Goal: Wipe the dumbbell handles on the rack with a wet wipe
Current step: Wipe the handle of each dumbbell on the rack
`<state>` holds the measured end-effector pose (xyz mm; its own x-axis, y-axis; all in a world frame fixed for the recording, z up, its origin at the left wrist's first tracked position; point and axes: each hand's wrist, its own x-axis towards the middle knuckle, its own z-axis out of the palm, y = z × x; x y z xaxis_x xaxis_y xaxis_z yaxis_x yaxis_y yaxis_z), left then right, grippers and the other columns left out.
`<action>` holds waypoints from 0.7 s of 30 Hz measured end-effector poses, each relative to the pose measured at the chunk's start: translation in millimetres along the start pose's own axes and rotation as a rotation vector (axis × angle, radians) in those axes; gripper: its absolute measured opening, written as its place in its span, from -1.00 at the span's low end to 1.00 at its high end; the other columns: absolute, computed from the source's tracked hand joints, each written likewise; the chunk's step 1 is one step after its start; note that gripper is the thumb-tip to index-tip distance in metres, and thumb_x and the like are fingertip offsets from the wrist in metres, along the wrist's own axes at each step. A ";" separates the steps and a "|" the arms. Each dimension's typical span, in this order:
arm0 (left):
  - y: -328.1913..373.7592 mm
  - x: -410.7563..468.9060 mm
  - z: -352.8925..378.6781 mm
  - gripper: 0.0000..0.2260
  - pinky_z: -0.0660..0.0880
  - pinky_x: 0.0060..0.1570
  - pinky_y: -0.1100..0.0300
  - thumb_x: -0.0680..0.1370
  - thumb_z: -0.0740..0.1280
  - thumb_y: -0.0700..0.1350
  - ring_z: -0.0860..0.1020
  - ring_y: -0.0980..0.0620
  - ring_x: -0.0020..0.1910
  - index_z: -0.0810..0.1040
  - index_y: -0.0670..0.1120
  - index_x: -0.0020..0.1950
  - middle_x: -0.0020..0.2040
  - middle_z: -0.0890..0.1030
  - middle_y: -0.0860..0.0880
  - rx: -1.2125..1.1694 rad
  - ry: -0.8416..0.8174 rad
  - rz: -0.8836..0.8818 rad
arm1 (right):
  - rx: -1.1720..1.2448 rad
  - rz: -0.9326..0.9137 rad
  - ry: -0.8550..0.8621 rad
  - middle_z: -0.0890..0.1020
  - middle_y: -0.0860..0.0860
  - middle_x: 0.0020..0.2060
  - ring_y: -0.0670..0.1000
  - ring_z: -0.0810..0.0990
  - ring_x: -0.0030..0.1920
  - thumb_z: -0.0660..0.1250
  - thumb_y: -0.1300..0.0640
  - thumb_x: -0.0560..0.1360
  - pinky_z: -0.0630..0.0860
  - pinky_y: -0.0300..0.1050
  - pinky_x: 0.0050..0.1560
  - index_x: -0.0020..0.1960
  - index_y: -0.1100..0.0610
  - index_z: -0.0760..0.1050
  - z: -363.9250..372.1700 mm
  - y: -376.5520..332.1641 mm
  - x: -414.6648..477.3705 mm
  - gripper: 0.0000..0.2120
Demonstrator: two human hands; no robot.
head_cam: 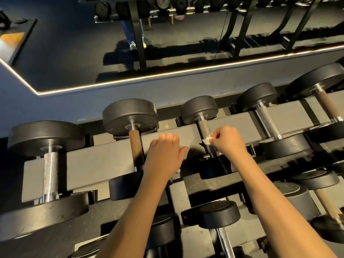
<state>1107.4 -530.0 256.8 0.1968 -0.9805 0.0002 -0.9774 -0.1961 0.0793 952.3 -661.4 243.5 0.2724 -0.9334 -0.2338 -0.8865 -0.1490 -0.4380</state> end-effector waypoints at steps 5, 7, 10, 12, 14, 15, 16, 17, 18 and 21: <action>-0.1 -0.9 -0.9 -0.61 0.37 0.14 0.14 0.64 -0.03 0.15 0.42 0.03 0.16 0.38 -0.04 0.28 0.15 0.46 0.00 -0.011 -0.017 -0.009 | 0.145 -0.029 0.134 0.62 0.10 -0.17 0.09 0.58 -0.13 0.33 0.19 0.49 0.53 -0.04 -0.11 -0.05 0.19 0.58 -0.5 -3.5 15.3 -0.91; 0.1 -1.1 -1.3 -0.59 0.35 0.17 0.13 0.64 -0.04 0.15 0.40 0.01 0.20 0.36 -0.05 0.32 0.20 0.45 -0.01 -0.009 -0.023 -0.003 | 0.238 -0.048 0.261 0.62 0.09 -0.14 0.10 0.58 -0.10 0.31 0.19 0.51 0.47 -0.09 -0.13 0.02 0.18 0.57 4.0 -7.2 24.9 -0.88; -0.2 -1.3 -1.5 -0.58 0.33 0.20 0.13 0.65 -0.06 0.14 0.37 0.01 0.25 0.34 -0.05 0.35 0.24 0.43 -0.02 0.002 -0.032 0.004 | 0.342 -0.060 0.257 0.64 0.10 0.00 0.09 0.58 0.01 0.27 0.19 0.55 0.43 -0.15 -0.04 0.16 0.18 0.58 13.8 -11.1 28.2 -0.77; -0.3 -1.4 -1.6 -0.57 0.32 0.21 0.13 0.64 -0.07 0.14 0.36 0.01 0.26 0.34 -0.06 0.35 0.24 0.43 -0.02 0.015 -0.034 0.012 | 0.306 -0.091 0.227 0.66 0.11 -0.02 0.09 0.59 0.00 0.27 0.20 0.55 0.41 -0.17 -0.07 0.10 0.21 0.62 14.2 -6.5 23.2 -0.80; -0.1 -1.6 -1.7 -0.56 0.32 0.22 0.13 0.64 -0.08 0.14 0.36 0.01 0.26 0.34 -0.06 0.35 0.25 0.44 -0.02 0.020 -0.034 0.016 | 0.238 -0.109 0.152 0.66 0.11 -0.05 0.10 0.59 -0.02 0.30 0.23 0.53 0.44 -0.13 -0.06 0.05 0.22 0.63 10.0 1.8 14.9 -0.84; 0.1 -1.5 -1.8 -0.57 0.32 0.23 0.13 0.64 -0.07 0.14 0.36 0.01 0.26 0.34 -0.06 0.35 0.25 0.44 -0.02 0.020 -0.036 0.017 | 0.201 -0.103 0.100 0.65 0.11 -0.06 0.10 0.59 -0.03 0.32 0.24 0.52 0.48 -0.09 -0.03 0.03 0.21 0.62 6.2 4.9 10.0 -0.85; 0.3 -1.5 -2.1 -0.57 0.32 0.23 0.13 0.64 -0.07 0.14 0.36 0.01 0.27 0.33 -0.06 0.36 0.26 0.44 -0.02 0.021 -0.038 0.018 | 0.157 -0.096 0.041 0.64 0.12 -0.08 0.10 0.59 -0.05 0.32 0.25 0.51 0.52 -0.06 -0.03 0.00 0.20 0.62 1.9 6.7 5.2 -0.88; 0.4 -1.5 -2.1 -0.57 0.31 0.23 0.12 0.64 -0.07 0.14 0.36 0.01 0.28 0.33 -0.06 0.36 0.27 0.43 -0.02 0.022 -0.041 0.016 | 0.098 -0.087 -0.036 0.64 0.12 -0.11 0.09 0.59 -0.08 0.32 0.26 0.50 0.54 -0.07 -0.06 -0.04 0.19 0.60 -2.0 7.0 0.8 -0.90; 0.5 -1.7 -2.5 -0.57 0.31 0.24 0.12 0.64 -0.07 0.14 0.35 0.01 0.28 0.33 -0.06 0.36 0.27 0.43 -0.02 0.023 -0.044 0.015 | 0.021 -0.086 -0.121 0.63 0.11 -0.15 0.07 0.58 -0.12 0.33 0.24 0.49 0.53 -0.13 -0.13 -0.09 0.17 0.59 -6.0 5.3 -3.6 -0.93; 0.6 -2.1 -3.1 -0.58 0.31 0.24 0.12 0.65 -0.06 0.13 0.35 0.01 0.29 0.32 -0.06 0.37 0.28 0.43 -0.02 0.028 -0.046 0.014 | -0.095 -0.106 -0.227 0.62 0.08 -0.21 0.03 0.58 -0.18 0.38 0.18 0.46 0.52 -0.17 -0.19 -0.15 0.14 0.57 -14.0 -1.5 -5.7 -0.96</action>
<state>1106.7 -528.1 259.9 0.1801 -0.9826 -0.0447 -0.9819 -0.1823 0.0516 946.9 -660.5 257.6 0.4335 -0.8150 -0.3846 -0.8767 -0.2826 -0.3892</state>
